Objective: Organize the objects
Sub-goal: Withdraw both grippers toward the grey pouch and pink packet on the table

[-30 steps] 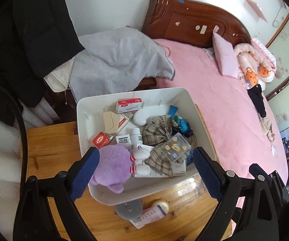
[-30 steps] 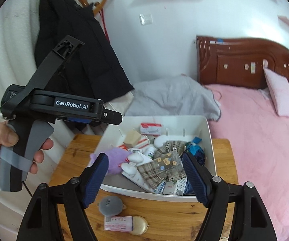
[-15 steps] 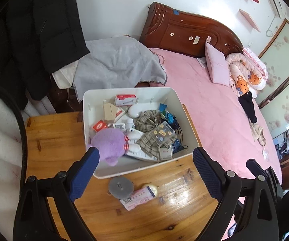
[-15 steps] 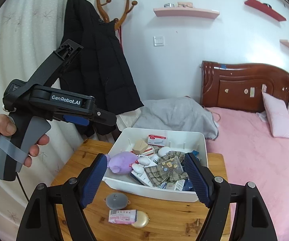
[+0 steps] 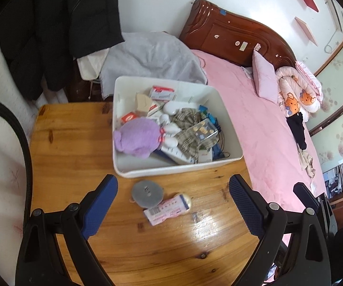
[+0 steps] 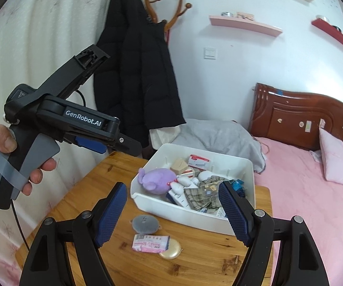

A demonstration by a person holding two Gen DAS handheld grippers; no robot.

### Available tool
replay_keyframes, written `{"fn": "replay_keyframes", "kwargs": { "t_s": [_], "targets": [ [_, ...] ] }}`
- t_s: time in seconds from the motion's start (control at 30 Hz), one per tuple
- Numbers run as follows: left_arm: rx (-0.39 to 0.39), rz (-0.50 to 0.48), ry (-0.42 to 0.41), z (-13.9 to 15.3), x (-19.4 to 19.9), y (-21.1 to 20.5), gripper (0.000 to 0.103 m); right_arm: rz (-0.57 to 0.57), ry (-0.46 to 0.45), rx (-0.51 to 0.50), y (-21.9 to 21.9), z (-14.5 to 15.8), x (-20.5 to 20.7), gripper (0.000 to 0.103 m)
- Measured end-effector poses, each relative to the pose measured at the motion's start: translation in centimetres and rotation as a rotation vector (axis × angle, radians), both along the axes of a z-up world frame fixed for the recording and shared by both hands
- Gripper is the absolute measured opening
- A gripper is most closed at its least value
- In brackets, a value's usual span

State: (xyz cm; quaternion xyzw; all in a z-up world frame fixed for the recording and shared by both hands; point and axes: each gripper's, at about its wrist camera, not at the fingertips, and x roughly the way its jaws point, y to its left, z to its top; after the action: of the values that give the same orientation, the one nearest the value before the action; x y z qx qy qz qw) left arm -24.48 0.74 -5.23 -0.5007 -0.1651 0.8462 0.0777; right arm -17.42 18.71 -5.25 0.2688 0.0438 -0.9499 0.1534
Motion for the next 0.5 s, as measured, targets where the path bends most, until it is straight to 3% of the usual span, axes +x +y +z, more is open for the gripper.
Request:
{"fn": "replay_keyframes", "kwargs": {
  "t_s": [0.5],
  "targets": [
    [0.056,0.024,-0.086,-6.8,2.1,-1.5,0.096,0.129,-0.091,0.166,-5.0,-7.0,0.7,0.08]
  ]
}}
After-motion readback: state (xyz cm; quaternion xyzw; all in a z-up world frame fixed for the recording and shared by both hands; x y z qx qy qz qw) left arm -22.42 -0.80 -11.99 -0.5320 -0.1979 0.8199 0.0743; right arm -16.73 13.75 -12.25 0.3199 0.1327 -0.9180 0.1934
